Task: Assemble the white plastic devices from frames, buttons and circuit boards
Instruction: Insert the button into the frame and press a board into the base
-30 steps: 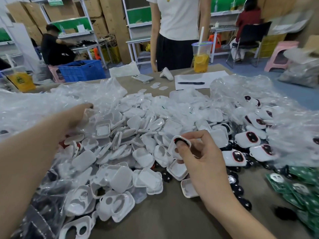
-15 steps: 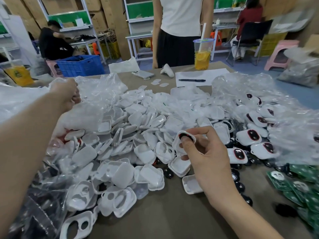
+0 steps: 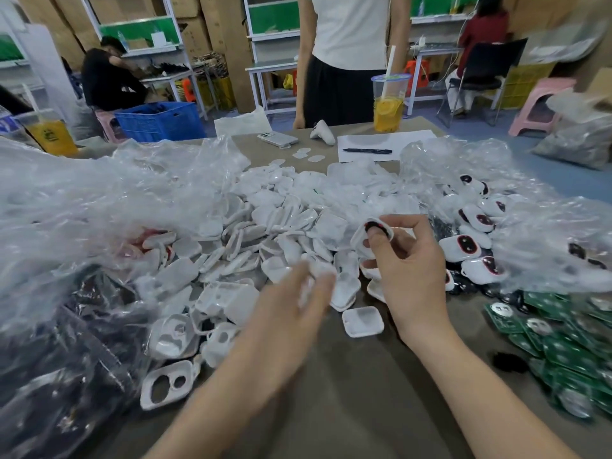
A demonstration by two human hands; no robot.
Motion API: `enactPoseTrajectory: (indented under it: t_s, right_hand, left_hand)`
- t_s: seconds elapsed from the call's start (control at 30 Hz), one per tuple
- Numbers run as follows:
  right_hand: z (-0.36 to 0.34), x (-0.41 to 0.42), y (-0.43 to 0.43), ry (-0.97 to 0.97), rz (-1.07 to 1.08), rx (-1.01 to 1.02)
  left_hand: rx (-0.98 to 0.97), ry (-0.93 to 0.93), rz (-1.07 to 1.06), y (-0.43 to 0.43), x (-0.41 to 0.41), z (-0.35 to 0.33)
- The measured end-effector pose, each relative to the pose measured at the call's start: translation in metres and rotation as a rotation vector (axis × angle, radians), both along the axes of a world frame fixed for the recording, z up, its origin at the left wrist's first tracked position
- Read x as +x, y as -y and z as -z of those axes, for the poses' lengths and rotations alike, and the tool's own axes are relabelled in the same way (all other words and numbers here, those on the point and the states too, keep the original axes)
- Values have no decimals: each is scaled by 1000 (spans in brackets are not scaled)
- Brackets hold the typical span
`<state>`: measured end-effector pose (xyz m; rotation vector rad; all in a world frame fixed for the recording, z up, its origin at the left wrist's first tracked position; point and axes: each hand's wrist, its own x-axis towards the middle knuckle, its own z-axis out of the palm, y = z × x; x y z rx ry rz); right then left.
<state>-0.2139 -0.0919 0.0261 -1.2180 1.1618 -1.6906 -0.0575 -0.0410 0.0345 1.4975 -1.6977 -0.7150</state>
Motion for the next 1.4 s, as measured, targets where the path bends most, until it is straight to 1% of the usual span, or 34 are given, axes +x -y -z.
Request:
enactPoseTrajectory:
  t_s: [0.07, 0.1, 0.13, 0.2, 0.37, 0.43, 0.6, 0.73, 0.87, 0.97, 1.03, 1.1, 1.17, 1.27, 1.4]
  right_hand:
    - [0, -3, 1, -5, 14, -9]
    - [1, -4, 1, -10, 17, -16]
    - [1, -4, 0, -13, 20, -24]
    - [1, -4, 0, -20, 25, -36]
    - [4, -2, 1, -52, 16, -38]
    - [5, -1, 2, -51, -4, -34]
    - [7, 0, 3, -72, -15, -38]
    - [7, 1, 3, -42, -31, -49]
    - [6, 1, 2, -13, -54, -38]
    - [6, 1, 2, 40, -63, -29]
    - [6, 0, 3, 69, -74, -18]
    - [7, -1, 4, 84, -86, -3]
    - [7, -1, 5, 85, -92, 18]
    - [6, -2, 6, 99, -103, 49]
    - [5, -4, 4, 119, -111, 83]
  left_hand:
    - [-144, 476, 94, -17, -2, 22]
    - [-254, 633, 119, -19, -1, 25]
    - [-351, 729, 160, -19, -2, 25]
    - [-492, 794, 216, -19, -4, 25]
    - [-544, 665, 171, -15, -1, 27]
    - [-533, 626, 162, -16, -1, 29]
    - [-518, 556, 156, -17, -1, 29]
    - [-536, 512, 139, -16, 0, 29]
    - [-586, 518, 130, -12, 4, 31]
    - [-626, 556, 134, -9, 6, 33]
    - [-629, 586, 138, -8, 4, 32]
    - [-598, 577, 142, -9, 2, 30]
    - [-535, 528, 157, -11, 0, 28]
    - [-443, 405, 191, -14, -2, 28]
    - [-412, 247, 152, -13, -2, 31]
